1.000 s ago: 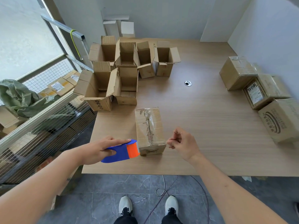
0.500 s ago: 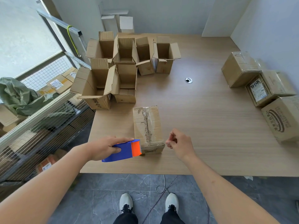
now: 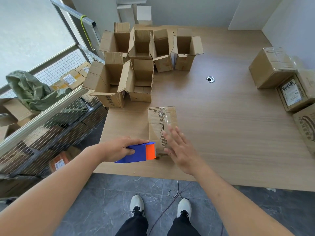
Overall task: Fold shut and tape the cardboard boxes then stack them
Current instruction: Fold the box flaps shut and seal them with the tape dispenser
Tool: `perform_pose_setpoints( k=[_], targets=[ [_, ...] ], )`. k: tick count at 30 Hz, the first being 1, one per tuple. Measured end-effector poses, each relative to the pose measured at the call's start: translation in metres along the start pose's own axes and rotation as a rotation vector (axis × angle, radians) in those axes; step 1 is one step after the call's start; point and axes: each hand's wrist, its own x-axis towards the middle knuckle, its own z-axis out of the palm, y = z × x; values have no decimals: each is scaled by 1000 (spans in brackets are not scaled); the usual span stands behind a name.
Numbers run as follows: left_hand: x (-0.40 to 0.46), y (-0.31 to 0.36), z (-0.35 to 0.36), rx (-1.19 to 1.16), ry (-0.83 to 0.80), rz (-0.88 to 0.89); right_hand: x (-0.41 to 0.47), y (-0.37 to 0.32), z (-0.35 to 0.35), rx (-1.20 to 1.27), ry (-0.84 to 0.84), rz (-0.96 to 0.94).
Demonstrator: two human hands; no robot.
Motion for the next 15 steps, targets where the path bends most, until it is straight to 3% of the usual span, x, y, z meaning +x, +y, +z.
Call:
perform_pose_setpoints(
  k=[3,10,15],
  targets=[
    [0,-7,3,-61,-31,4,1,-3,12,-211,-95,-81],
    [-12,-42,23,-400,-49,153,1,2,23,-199,-18,-40],
    [-24,-79,15,-392,-23,124,2,2,24,-216,-41,-32]
  ],
)
